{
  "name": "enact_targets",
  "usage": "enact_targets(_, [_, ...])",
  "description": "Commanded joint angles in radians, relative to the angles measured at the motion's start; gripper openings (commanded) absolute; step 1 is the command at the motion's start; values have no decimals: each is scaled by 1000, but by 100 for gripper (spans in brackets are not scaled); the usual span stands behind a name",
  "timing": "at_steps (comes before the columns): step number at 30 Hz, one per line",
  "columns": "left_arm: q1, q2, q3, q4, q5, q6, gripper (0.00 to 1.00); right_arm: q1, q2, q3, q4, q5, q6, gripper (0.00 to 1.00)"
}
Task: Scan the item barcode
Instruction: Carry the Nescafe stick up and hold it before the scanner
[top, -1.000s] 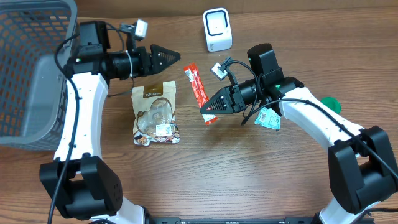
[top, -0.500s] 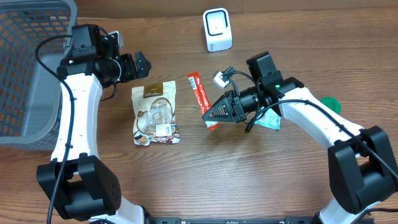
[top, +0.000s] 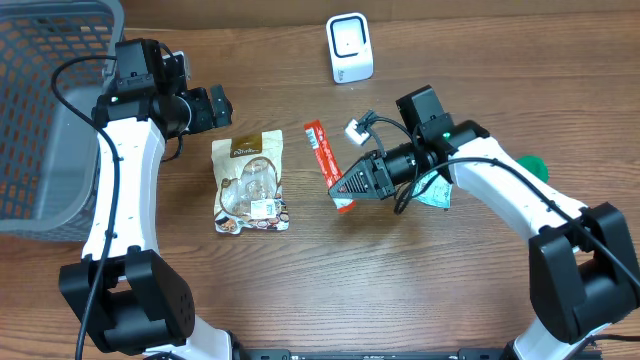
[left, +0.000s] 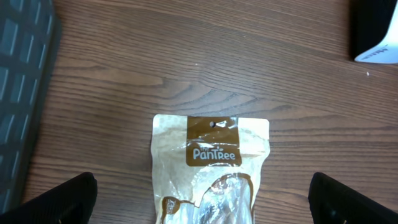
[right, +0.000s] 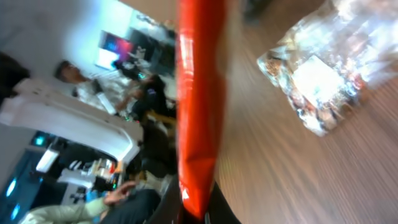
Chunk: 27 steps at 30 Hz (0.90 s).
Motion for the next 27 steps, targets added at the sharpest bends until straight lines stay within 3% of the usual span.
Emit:
enact_targets(1, [3,3,5,2,-14,4,100,-2,-26,201,-150,213,-68,3])
enact_targets(5, [2,3,5,2,-14,4,100,-2,-26,465,-428,452,-175,4])
enact_targets(8, [2,3,5,2,-14,4,100,-2,-26,598,-484,632,-209,3])
enact_targets(15, [2,3,5,2,-14,4,100,-2,-19,631,-312,1064,-420,4])
enact_targets(21, [2,3,5,2,-14,4,100,-2,16,614,-163,1118,-557,4])
enact_targets(27, [2,3,5,2,-14,4,100,-2,119,614,-29,1196,-556,4])
